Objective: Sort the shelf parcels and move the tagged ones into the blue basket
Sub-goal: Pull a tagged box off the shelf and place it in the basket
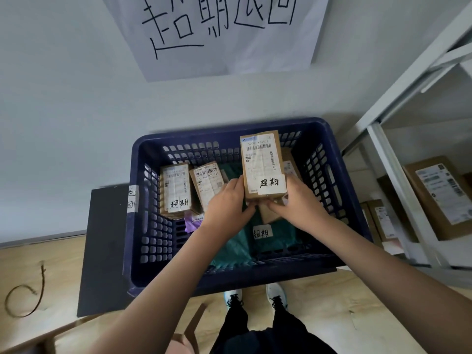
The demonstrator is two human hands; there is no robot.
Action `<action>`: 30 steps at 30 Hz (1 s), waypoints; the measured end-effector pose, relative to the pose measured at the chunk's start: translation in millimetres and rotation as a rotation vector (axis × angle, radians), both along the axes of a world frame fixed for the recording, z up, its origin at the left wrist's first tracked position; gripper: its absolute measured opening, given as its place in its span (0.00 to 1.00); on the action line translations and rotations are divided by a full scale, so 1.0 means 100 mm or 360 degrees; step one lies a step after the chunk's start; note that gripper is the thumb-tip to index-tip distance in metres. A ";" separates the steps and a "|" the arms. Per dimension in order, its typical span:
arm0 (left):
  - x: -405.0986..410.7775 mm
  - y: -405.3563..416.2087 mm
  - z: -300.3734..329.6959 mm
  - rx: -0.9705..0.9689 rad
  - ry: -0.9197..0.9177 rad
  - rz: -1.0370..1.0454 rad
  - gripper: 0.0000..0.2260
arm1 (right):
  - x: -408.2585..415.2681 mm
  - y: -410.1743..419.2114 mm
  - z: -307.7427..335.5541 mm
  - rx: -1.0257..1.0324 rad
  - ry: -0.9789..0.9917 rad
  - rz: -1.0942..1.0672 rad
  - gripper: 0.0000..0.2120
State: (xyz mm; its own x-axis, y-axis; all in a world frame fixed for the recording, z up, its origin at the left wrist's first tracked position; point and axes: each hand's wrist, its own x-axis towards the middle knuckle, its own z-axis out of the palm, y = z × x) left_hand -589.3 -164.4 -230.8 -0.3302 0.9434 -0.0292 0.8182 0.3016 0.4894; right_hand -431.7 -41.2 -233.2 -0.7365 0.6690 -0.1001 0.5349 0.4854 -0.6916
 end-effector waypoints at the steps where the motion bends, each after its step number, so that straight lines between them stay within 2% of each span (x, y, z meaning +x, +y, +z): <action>1: -0.03 -0.05 0.01 -0.0006 0.0005 0.0020 0.23 | -0.05 -0.03 0.00 -0.0013 0.0002 0.0020 0.29; 9: -0.46 -0.53 0.05 -0.0038 0.0055 0.0194 0.21 | -0.64 -0.32 -0.03 0.0025 0.0011 0.0233 0.30; 12: -0.59 -0.67 0.04 -0.0095 0.0084 0.0247 0.21 | -0.81 -0.41 -0.07 0.0091 -0.0088 0.0281 0.31; 15: -0.70 -0.75 0.02 -0.0266 0.0198 0.0209 0.24 | -0.89 -0.45 -0.11 0.0333 -0.0271 0.0396 0.31; 19: -0.78 -0.78 -0.04 -0.0365 0.0305 0.0169 0.20 | -0.90 -0.41 -0.11 0.0603 -0.0511 0.0541 0.32; 30: -0.71 -0.84 -0.11 -0.0423 0.0255 0.0238 0.19 | -0.79 -0.42 -0.14 0.0636 -0.0591 0.0500 0.33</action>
State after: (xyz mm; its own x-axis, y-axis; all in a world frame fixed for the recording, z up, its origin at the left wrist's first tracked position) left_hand -659.9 -248.5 -241.5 -0.4848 0.8505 -0.2041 0.8153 0.5239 0.2466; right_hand -510.3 -82.9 -246.9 -0.8681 0.4649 -0.1740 0.4944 0.8411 -0.2195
